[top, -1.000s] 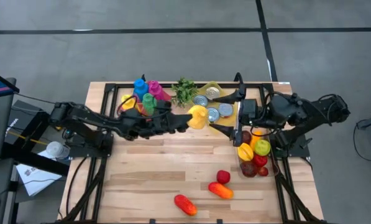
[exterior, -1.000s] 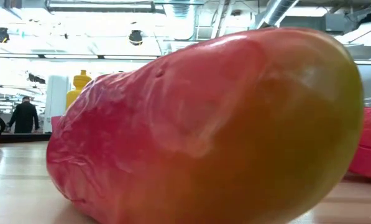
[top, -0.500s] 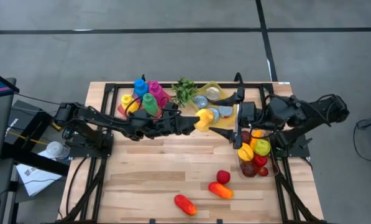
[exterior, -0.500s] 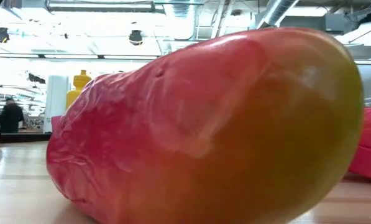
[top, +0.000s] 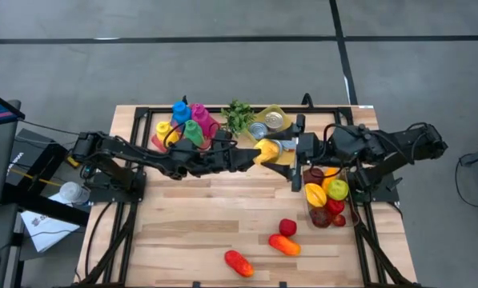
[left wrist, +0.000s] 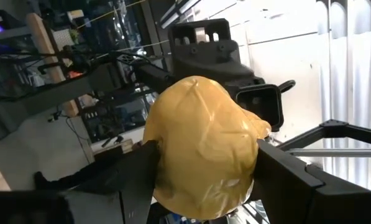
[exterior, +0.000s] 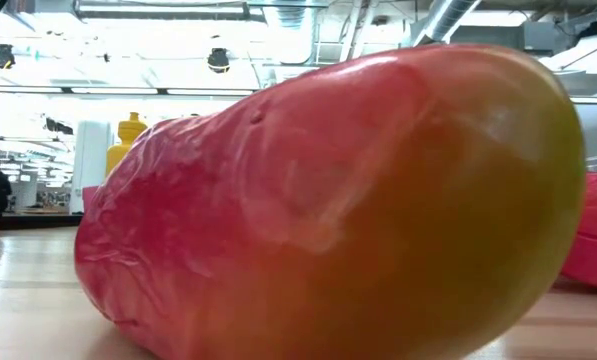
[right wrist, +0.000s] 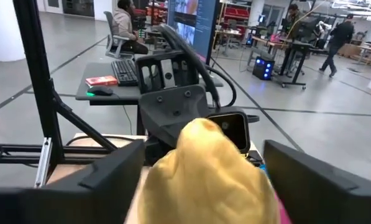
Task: Pick & Place Food Item
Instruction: Put the pear into the transparent bin
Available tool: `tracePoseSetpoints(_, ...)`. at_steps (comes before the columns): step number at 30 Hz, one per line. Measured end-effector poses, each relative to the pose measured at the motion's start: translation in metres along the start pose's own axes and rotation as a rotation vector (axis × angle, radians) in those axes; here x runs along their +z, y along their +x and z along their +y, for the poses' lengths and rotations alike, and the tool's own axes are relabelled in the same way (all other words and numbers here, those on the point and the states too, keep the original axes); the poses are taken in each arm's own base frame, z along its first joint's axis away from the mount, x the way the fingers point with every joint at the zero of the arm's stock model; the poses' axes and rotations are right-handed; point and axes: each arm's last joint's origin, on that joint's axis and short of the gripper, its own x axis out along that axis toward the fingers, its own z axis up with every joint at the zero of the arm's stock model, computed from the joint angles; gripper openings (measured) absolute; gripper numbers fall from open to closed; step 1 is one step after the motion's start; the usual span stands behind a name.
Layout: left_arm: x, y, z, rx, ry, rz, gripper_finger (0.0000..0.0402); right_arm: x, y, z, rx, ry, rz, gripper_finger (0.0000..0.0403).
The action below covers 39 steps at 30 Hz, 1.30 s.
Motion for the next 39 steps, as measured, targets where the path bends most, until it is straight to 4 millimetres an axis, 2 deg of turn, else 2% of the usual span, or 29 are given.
tracePoseSetpoints(3, 0.0, 0.0, 0.0, -0.002, 0.0, 0.006, 0.0227, 0.001, -0.002, -0.001, 0.001, 0.005, -0.001, 0.0273)
tracePoseSetpoints(9, 0.002, 0.0, 0.001, 0.004, -0.004, -0.002, 0.0228, 0.001, -0.003, -0.002, 0.0, 0.015, 0.004, 0.0119)
tracePoseSetpoints(11, 0.002, 0.0, 0.001, 0.003, -0.005, -0.001, 0.0233, 0.001, -0.003, -0.002, 0.0, 0.014, 0.004, 0.0087)
tracePoseSetpoints(16, 0.003, 0.0, -0.003, -0.018, 0.008, 0.036, 0.0256, 0.005, -0.01, -0.002, 0.012, 0.057, -0.019, 0.0086)
tracePoseSetpoints(21, 0.011, -0.003, -0.014, -0.075, 0.018, 0.12, 0.0277, 0.02, -0.042, -0.008, 0.047, 0.116, -0.014, 0.0086)
tracePoseSetpoints(24, 0.016, -0.006, -0.018, -0.071, 0.031, 0.211, 0.0281, 0.013, -0.063, -0.012, 0.033, 0.157, 0.132, 0.0084)
tracePoseSetpoints(27, 0.021, -0.013, -0.026, -0.038, 0.104, 0.283, 0.0279, -0.014, -0.08, -0.019, -0.087, 0.233, 0.395, 0.0081)
tracePoseSetpoints(30, 0.024, -0.023, -0.034, 0.047, 0.205, 0.337, 0.0276, -0.053, -0.095, -0.025, -0.302, 0.336, 0.717, 0.0081)
tracePoseSetpoints(32, 0.025, -0.03, -0.036, 0.107, 0.259, 0.366, 0.0275, -0.078, -0.098, -0.023, -0.452, 0.386, 0.865, 0.0081)
tracePoseSetpoints(36, 0.031, -0.042, -0.045, 0.183, 0.32, 0.362, 0.0274, -0.126, -0.089, -0.005, -0.463, 0.498, 0.951, 0.0081)
tracePoseSetpoints(39, 0.033, -0.048, -0.047, 0.227, 0.366, 0.371, 0.0274, -0.161, -0.087, 0.001, -0.529, 0.455, 1.025, 0.0081)
